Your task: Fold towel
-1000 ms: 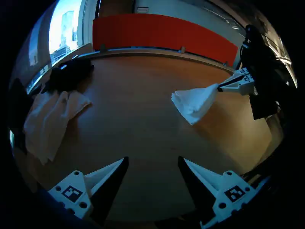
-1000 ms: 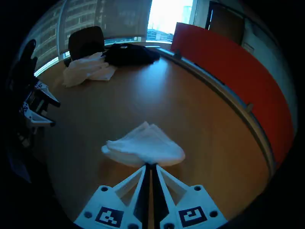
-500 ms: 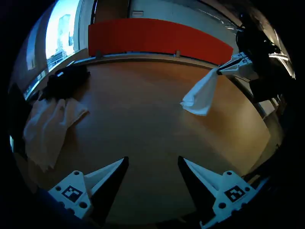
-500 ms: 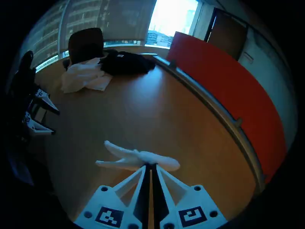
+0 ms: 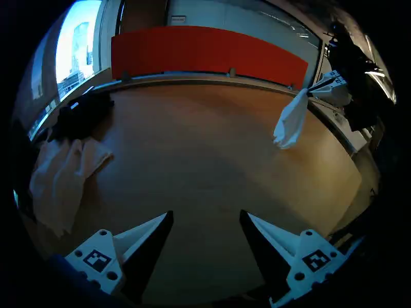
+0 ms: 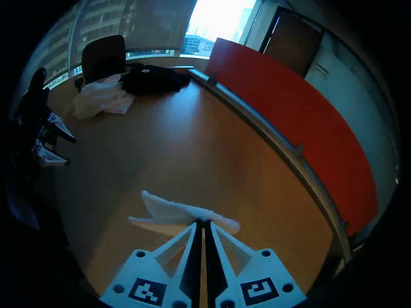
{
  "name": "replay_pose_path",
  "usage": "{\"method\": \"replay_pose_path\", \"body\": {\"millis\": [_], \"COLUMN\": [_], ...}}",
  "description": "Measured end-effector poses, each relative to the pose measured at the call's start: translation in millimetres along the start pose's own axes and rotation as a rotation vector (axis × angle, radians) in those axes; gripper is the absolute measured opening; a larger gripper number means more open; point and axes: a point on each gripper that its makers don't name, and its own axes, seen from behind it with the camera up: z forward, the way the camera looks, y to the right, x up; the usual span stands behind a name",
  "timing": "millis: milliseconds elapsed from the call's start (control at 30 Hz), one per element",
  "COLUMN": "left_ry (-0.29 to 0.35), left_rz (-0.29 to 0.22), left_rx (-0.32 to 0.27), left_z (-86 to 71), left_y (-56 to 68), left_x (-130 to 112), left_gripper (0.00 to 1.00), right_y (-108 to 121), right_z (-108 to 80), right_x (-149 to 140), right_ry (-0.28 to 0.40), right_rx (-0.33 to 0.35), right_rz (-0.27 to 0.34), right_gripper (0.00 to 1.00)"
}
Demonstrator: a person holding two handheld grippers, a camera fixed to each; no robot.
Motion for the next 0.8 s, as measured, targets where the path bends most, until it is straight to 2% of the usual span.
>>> {"method": "replay_pose_path", "body": {"millis": [400, 800], "left_ry": [-0.009, -0.024], "left_rz": [0.017, 0.023], "left_rx": [-0.010, -0.003], "left_z": [5.3, 12.0], "left_y": [11.4, 18.3], "left_x": [3.2, 7.6], "left_gripper": [0.95, 0.96], "right_y": [54.6, 112.3], "right_z": [-27.7, -45.0], "right_x": [-48.3, -91.7], "right_ry": [-0.046, -0.096], "right_rx": [-0.064, -0.112], "right_rz": [0.046, 0.068], "right_gripper": [0.03, 0.03]}}
